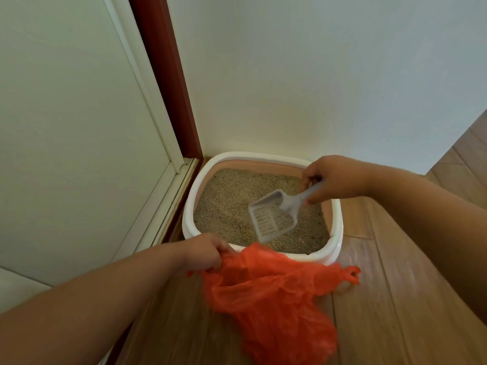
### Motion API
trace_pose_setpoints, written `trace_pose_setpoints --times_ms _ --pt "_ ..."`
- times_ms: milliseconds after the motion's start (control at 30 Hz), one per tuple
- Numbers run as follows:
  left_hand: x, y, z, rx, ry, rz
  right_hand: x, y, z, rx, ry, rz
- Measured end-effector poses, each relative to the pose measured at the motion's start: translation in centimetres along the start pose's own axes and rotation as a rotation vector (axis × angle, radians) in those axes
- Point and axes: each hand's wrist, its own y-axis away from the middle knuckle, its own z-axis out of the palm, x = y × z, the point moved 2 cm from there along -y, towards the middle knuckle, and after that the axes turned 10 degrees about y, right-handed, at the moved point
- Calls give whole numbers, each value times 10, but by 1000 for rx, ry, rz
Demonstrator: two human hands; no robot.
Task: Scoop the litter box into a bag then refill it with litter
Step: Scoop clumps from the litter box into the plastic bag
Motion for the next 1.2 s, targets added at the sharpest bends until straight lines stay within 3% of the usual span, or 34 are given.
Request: trace_pose_setpoints --times_ms 167,467,767,1067,1200 --pt "-2 -9 5 -64 -65 30 13 -16 25 41 181 177" --pt "5 -15 7 75 106 140 11 -40 57 -233 436 280" --pt "2 -17 4 114 207 143 26 -48 87 -102 544 389" --pt "2 -19 7 92 279 121 40 -80 79 -534 478 517" --pt "0 -22 8 83 267 133 51 -69 74 -495 570 464"
